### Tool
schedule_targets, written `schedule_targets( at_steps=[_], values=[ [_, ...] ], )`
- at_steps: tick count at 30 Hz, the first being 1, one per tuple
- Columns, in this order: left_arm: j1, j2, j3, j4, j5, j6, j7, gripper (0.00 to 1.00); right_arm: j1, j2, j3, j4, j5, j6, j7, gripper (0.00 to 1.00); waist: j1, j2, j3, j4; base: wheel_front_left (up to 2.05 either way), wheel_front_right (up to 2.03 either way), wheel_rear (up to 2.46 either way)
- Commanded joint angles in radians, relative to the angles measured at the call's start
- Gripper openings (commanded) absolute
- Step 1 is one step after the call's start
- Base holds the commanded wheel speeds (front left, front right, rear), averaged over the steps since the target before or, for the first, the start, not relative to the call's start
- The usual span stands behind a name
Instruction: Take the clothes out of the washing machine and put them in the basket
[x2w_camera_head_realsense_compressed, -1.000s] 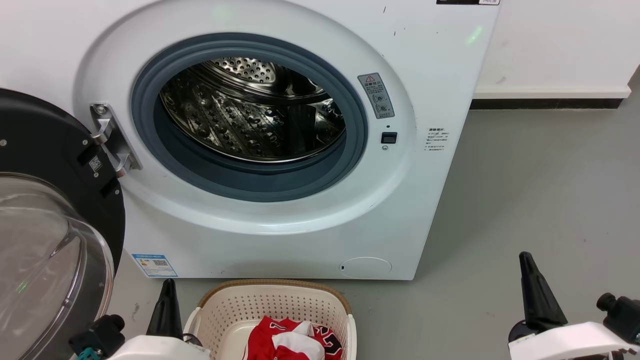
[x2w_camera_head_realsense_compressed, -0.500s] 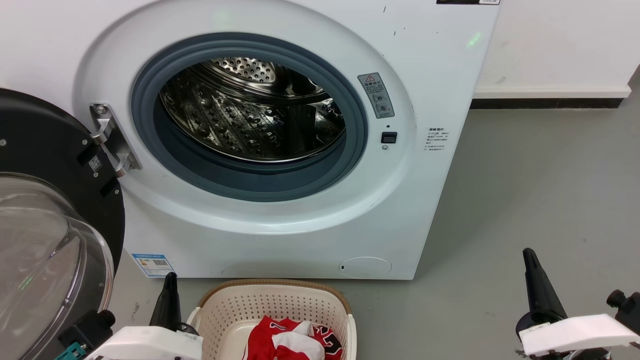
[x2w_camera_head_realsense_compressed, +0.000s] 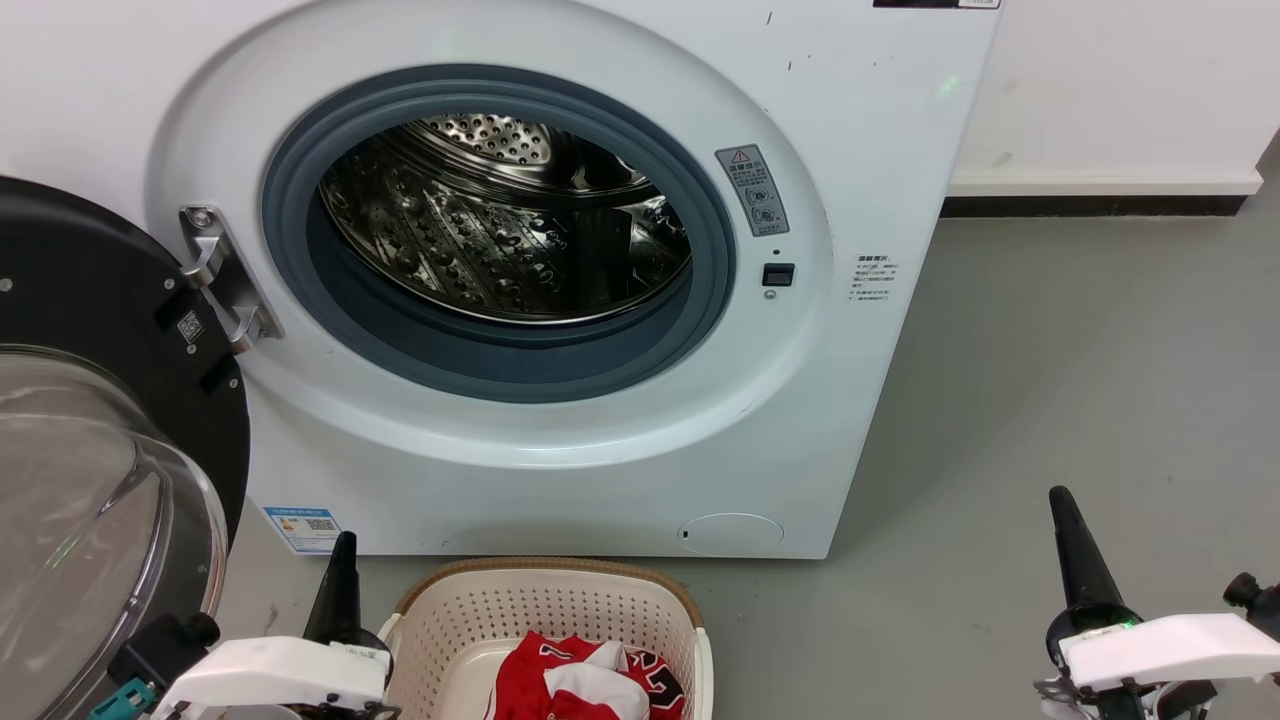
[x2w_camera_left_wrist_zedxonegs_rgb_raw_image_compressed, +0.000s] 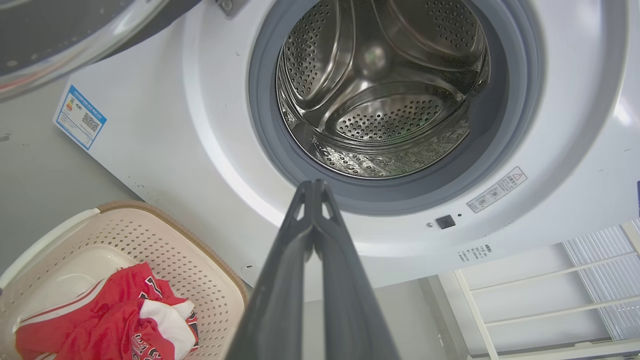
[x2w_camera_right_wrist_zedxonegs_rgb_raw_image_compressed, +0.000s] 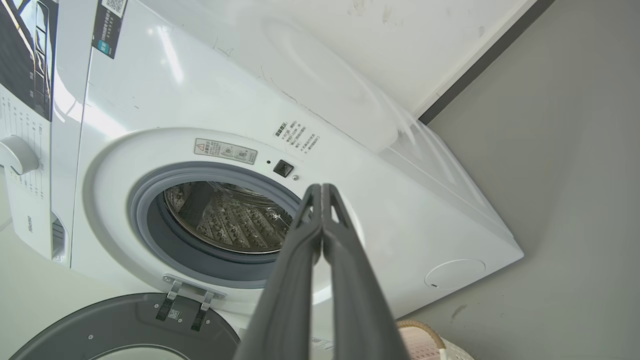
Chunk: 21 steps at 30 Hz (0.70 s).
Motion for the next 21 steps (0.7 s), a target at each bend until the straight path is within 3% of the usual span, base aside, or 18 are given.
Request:
schedule_targets(
  at_steps=[1, 21],
  values=[
    [-0.024, 0.0, 0.005, -0.005, -0.028, -0.007, 0.008, 0.0, -0.027, -0.007, -0.003, -0.003, 0.03, 0.0, 0.006, 0.0, 0.0, 0.0, 0.0, 0.0, 0.0, 0.0, 0.0],
    [-0.061, 0.0, 0.022, 0.023, -0.268, -0.038, 0.064, 0.0, -0.06, -0.007, -0.024, 0.033, 0.265, 0.0, 0.064, 0.0, 0.0, 0.0, 0.001, 0.002, 0.0, 0.0, 0.0]
  ],
)
